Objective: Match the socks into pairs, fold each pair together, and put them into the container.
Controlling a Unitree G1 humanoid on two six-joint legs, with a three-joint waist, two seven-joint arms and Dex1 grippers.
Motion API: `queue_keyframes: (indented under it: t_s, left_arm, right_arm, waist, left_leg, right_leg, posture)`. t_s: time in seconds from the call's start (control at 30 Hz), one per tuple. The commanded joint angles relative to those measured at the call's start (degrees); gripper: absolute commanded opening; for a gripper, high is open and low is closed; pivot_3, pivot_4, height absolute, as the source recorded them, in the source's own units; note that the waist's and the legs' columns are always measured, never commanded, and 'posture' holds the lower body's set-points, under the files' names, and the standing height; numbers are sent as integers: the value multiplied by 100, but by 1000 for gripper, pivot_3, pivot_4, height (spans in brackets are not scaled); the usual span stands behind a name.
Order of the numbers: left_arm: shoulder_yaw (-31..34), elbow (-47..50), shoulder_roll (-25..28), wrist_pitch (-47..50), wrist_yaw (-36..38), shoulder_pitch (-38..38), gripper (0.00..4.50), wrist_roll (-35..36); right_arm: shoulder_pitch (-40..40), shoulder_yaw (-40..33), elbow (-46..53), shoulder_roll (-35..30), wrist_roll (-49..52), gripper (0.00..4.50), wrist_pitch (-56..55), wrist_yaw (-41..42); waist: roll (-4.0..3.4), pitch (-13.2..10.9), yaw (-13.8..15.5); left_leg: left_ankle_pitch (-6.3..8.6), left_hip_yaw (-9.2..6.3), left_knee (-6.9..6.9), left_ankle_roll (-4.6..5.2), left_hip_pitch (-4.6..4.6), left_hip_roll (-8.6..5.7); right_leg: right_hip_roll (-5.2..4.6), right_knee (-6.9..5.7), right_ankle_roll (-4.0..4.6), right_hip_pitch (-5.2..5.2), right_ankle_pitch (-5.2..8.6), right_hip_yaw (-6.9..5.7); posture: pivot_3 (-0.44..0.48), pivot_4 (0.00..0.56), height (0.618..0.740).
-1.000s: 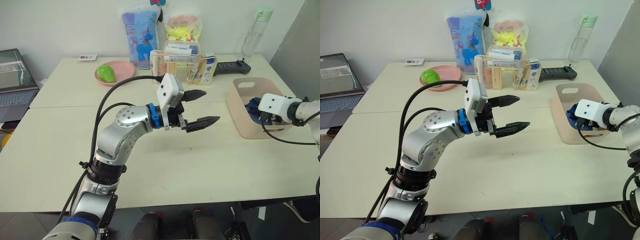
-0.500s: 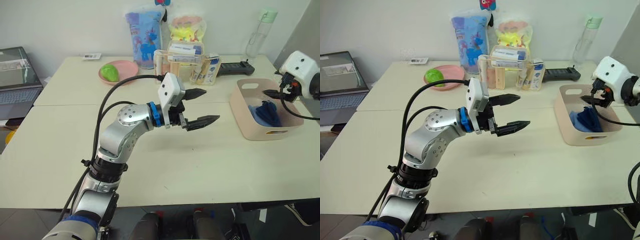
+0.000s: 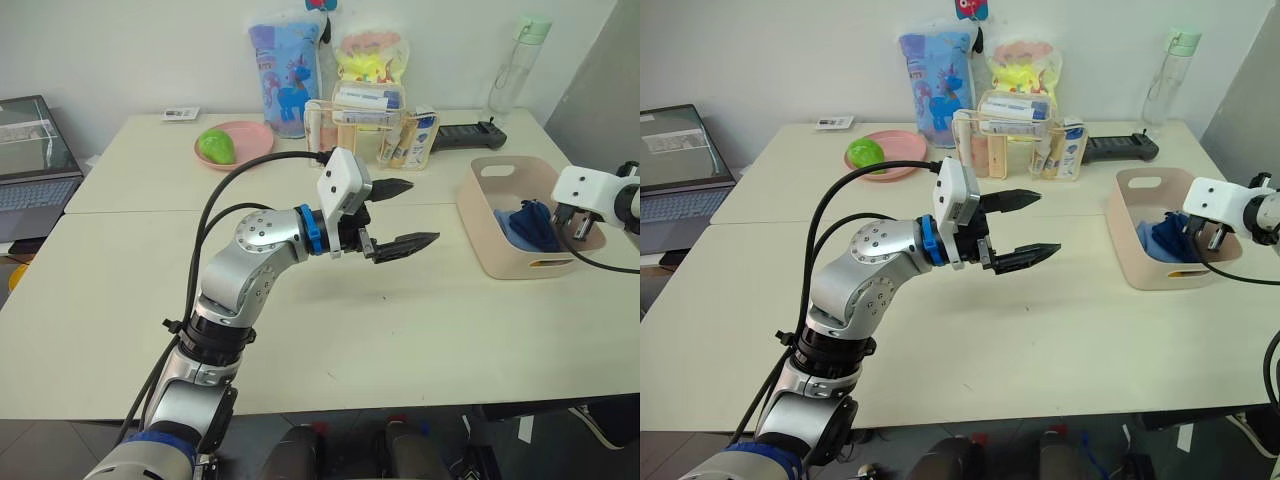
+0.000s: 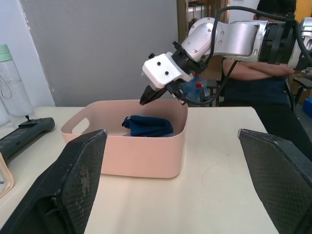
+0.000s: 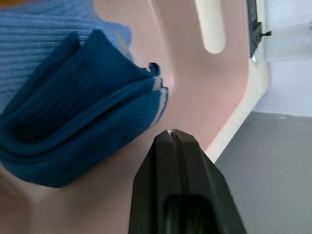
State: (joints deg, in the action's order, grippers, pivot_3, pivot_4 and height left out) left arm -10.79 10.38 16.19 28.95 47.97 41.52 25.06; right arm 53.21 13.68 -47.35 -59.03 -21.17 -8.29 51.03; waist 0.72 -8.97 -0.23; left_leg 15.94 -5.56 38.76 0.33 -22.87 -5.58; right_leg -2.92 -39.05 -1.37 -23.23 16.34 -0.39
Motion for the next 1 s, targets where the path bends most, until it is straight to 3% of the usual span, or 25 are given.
queue_keyframes:
  t_s: [0.03, 0.47, 0.87, 0.93, 1.0]
  left_arm:
    - [25, 170, 24, -134, -11, 9, 4500, -38]
    - [-28, 120, 50, -217, 38, 3, 4500, -182]
    - [230, -130, 448, -409, 53, -93, 4500, -298]
    - [281, -177, 569, -475, 79, -169, 4500, -313]
    - [470, -294, 794, -703, -67, -407, 4500, -516]
  right_arm:
    - [29, -159, -161, 195, 230, 27, 50, 156]
    - [30, -256, -434, 591, 442, 27, 318, 333]
    - [938, -720, -179, 401, 751, 27, 28, -264]
    - [851, -947, 119, 551, 1024, 379, 211, -253]
    - [492, -1395, 1122, 998, 1752, 913, 899, -214]
  waist:
    - [0, 0, 0]
    - [0, 0, 9]
    - [-1, 0, -2]
    - [0, 0, -5]
    - [0, 0, -8]
  left_leg:
    - [0, -1, 1, 0, 0, 0]
    - [0, -4, 2, 0, -1, -1]
    - [0, -2, -3, 0, 0, 0]
    - [0, -4, -2, 0, 0, 0]
    - [0, -5, -2, 0, 0, 0]
  right_leg:
    - [0, 0, 0, 1, 0, -1]
    - [-1, 1, 0, 1, 0, -3]
    - [0, -1, 0, -3, 0, -2]
    - [1, 0, 0, -1, 0, -3]
    - [1, 1, 0, -1, 0, -3]
  posture:
    - [0, 150, 740]
    - [0, 150, 740]
    - [0, 150, 740]
    - [0, 150, 740]
    - [0, 150, 740]
